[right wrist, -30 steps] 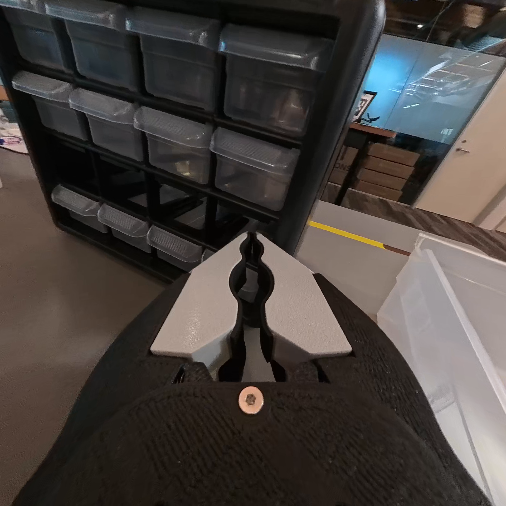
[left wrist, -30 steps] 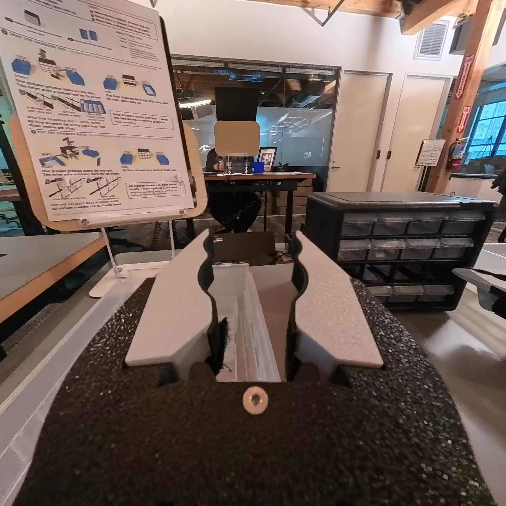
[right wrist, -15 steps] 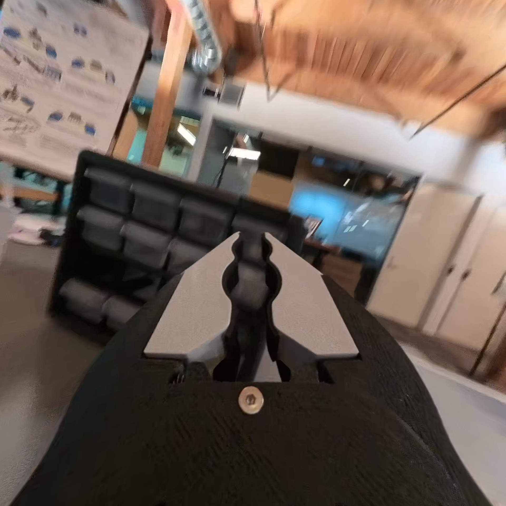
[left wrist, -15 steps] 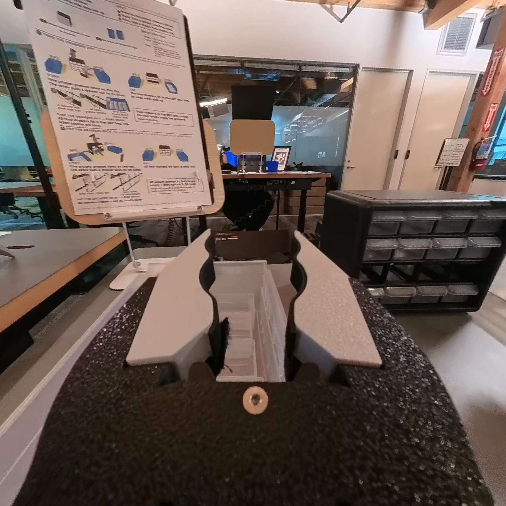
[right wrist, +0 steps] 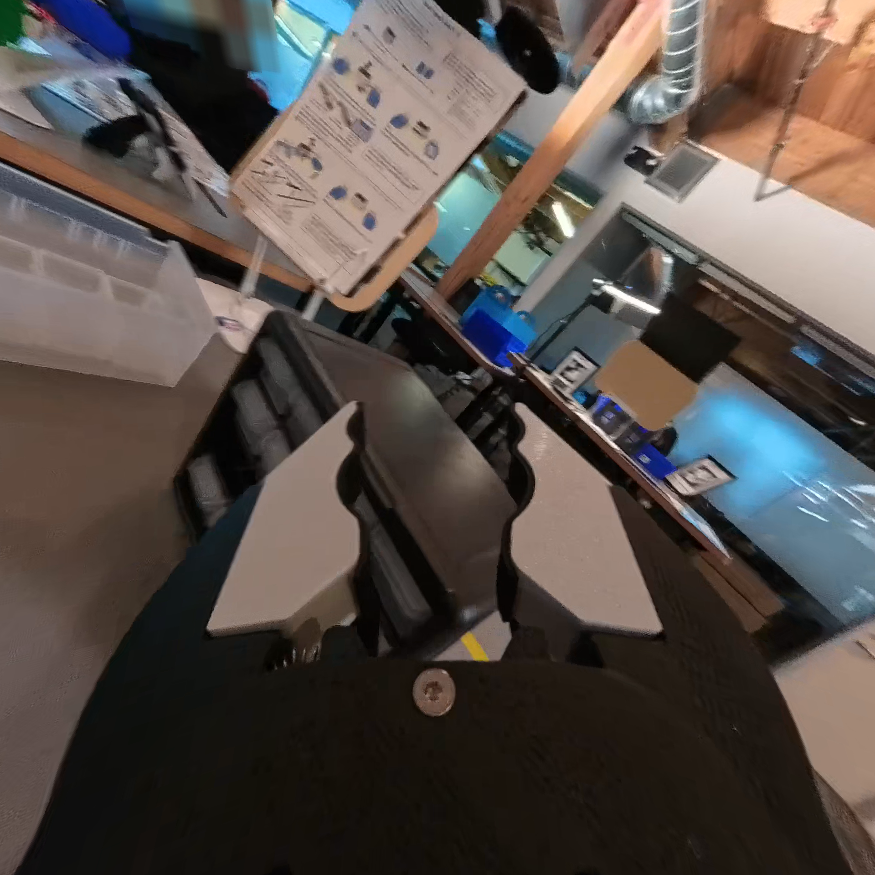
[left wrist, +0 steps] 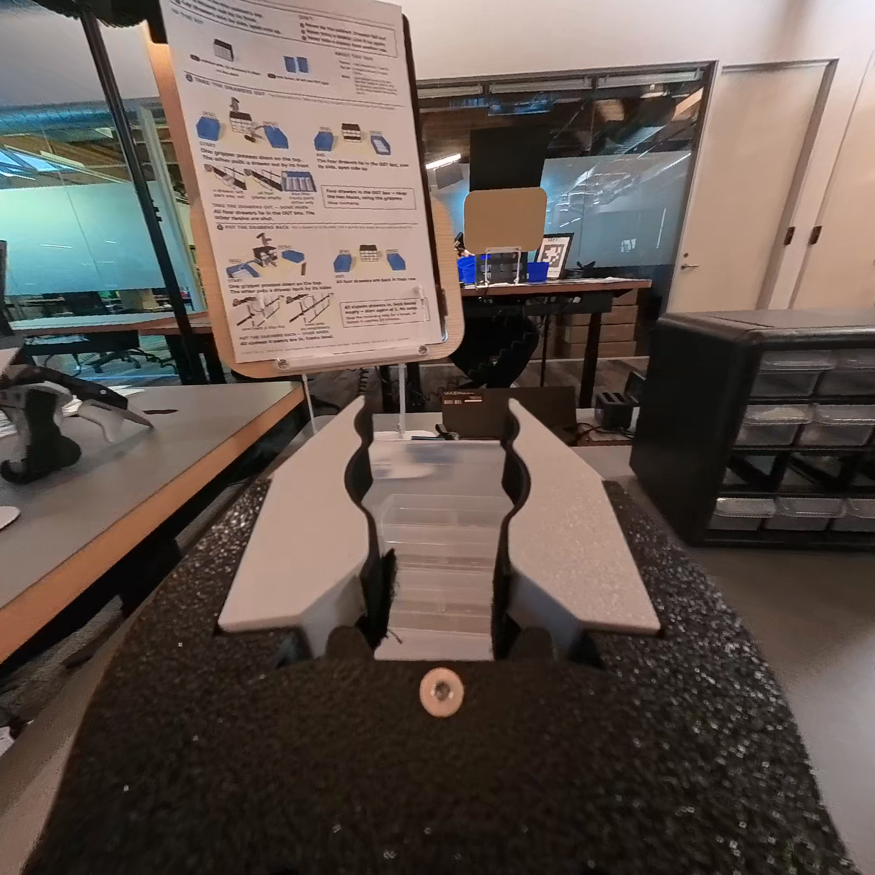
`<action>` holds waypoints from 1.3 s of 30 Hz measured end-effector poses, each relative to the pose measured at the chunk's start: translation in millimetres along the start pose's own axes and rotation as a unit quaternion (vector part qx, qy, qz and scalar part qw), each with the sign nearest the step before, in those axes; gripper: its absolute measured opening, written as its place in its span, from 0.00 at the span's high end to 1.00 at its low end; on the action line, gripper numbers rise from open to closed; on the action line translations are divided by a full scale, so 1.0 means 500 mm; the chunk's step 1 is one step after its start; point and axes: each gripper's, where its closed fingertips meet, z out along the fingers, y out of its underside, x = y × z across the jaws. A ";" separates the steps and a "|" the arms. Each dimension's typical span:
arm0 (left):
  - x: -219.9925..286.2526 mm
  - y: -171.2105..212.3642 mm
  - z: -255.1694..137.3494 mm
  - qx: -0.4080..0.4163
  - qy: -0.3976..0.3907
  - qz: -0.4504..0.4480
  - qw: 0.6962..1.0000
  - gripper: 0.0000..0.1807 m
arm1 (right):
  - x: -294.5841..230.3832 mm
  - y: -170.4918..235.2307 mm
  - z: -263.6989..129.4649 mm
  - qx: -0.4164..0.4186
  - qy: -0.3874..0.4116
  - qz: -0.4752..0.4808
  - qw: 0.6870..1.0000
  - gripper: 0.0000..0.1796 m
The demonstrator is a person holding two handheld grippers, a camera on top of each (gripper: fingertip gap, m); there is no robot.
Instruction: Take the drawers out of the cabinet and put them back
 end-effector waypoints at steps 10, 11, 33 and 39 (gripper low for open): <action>0.007 0.051 0.019 -0.041 0.002 0.027 0.999 0.71 | 0.075 0.116 0.009 -0.049 0.030 0.239 0.969 0.75; 0.008 0.054 0.021 -0.044 0.002 0.030 0.999 0.71 | 0.073 0.123 0.011 -0.050 0.024 0.254 0.966 0.75; -0.017 0.174 0.154 -0.307 0.104 0.126 0.938 0.68 | 0.039 0.183 0.046 -0.162 0.018 0.282 0.946 0.82; 0.001 0.271 0.235 -0.432 0.113 0.208 0.870 0.73 | 0.050 0.163 0.051 -0.141 0.036 0.253 0.956 0.85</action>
